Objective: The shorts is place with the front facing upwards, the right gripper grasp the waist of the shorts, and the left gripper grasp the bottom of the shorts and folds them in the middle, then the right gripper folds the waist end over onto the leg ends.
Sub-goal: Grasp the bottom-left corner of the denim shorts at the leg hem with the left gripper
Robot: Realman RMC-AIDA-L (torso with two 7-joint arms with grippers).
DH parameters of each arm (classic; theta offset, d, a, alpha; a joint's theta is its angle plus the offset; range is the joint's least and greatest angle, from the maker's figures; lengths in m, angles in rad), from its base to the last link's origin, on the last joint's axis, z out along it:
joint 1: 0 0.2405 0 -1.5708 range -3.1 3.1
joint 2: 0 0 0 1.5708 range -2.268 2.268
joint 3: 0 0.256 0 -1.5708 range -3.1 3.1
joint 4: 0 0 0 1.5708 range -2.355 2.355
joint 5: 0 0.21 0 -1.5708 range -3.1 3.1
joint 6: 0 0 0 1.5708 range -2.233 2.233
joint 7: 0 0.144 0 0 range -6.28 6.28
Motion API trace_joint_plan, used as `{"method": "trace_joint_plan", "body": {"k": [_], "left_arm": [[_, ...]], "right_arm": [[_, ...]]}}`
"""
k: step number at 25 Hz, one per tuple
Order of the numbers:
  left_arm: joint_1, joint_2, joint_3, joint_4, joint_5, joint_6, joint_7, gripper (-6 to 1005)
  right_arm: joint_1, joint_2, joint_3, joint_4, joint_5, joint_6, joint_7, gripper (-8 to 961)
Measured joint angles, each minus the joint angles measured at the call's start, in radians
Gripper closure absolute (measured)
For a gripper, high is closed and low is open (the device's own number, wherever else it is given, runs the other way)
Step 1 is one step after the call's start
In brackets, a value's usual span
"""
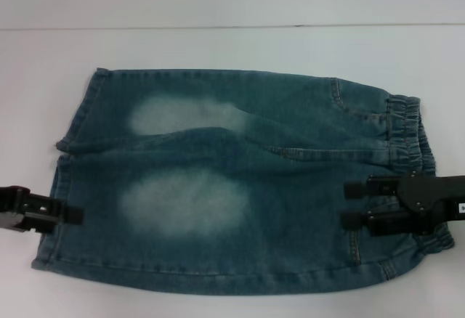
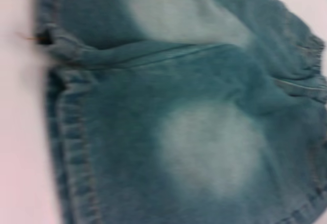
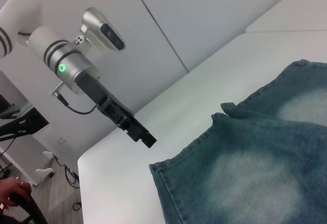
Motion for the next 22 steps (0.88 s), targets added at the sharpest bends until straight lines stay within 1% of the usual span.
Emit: {"method": "trace_joint_plan", "body": {"k": [5,14,22], "left_arm": [[-0.004,0.001,0.006,-0.014,0.071,-0.059,-0.018,315],[-0.008,0.002,0.012,-0.020,0.143,-0.095,-0.020,333],[-0.014,0.003,0.019,-0.084,0.172,-0.139,-0.022,348]], "right_arm": [[0.005,-0.001,-0.012,0.003,0.000,0.005,-0.005,134],[0.011,-0.001,-0.013,0.003,0.000,0.006,-0.005,134],[0.013,-0.001,-0.013,0.003,0.000,0.006,-0.005,134]]}}
